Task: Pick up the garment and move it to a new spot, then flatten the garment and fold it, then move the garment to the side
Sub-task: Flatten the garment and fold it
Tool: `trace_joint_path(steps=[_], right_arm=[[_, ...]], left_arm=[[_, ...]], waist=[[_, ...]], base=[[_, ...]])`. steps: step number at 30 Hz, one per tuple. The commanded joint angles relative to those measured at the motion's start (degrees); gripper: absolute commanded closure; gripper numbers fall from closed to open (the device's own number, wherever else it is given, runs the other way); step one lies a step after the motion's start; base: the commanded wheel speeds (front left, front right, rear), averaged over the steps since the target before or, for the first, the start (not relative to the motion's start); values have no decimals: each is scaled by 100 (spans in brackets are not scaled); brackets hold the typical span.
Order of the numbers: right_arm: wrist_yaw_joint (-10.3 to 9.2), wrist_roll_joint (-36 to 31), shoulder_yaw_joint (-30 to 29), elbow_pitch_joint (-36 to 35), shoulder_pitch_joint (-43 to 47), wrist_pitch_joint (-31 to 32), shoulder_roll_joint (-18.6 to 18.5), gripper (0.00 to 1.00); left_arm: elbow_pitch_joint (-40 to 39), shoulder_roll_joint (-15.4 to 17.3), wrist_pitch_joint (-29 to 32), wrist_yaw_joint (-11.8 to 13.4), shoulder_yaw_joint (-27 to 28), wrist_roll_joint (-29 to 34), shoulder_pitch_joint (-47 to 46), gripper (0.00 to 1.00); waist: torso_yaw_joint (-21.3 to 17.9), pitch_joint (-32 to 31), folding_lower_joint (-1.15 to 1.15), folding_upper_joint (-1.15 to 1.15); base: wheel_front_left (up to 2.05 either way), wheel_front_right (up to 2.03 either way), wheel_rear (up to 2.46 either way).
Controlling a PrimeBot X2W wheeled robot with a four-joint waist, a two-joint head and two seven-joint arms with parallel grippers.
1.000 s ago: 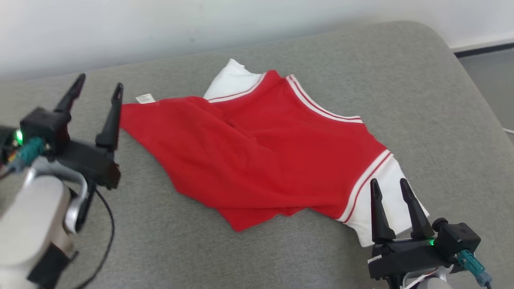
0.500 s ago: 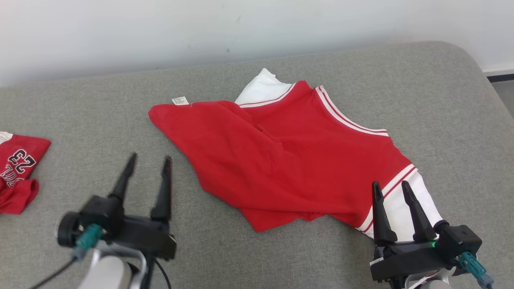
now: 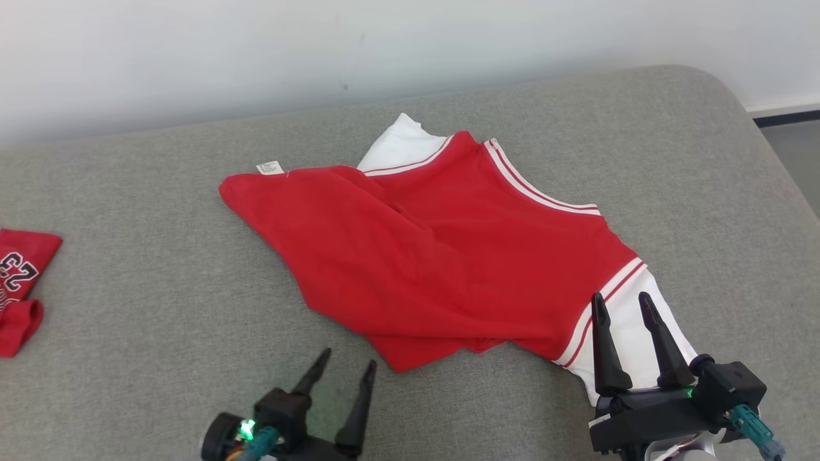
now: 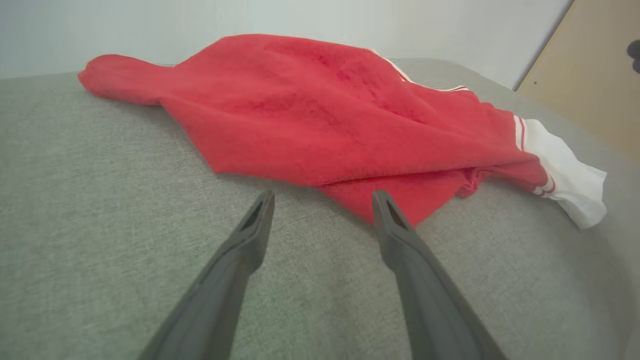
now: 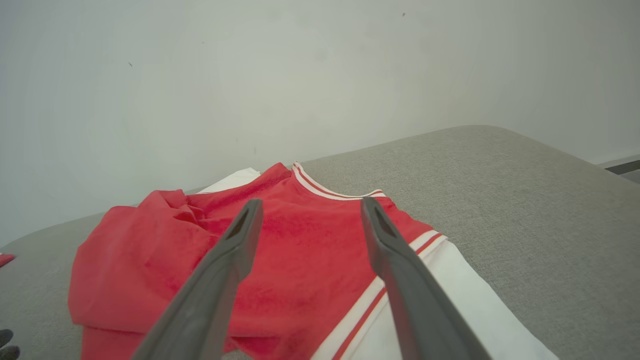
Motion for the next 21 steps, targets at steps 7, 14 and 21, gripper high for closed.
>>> trace_joint_path(steps=[7,14,21], right_arm=[[-13,-35,20,-35,-74,-2,5,0],[-13,-46,9,-16,-75,-2,10,0],[-13,-63,5,-13,-32,-2,14,0]], left_arm=[[631,-291,-18,-154,-99,74,-269,0],[796,-416,-19,-251,-89,101,-385,0],[1096,-525,-19,-334,-75,-11,-562,100]], waist=[[-248,182,0,0],[-363,182,0,0],[-366,118,0,0]], base=[[0,0,0],[0,0,0],[0,0,0]])
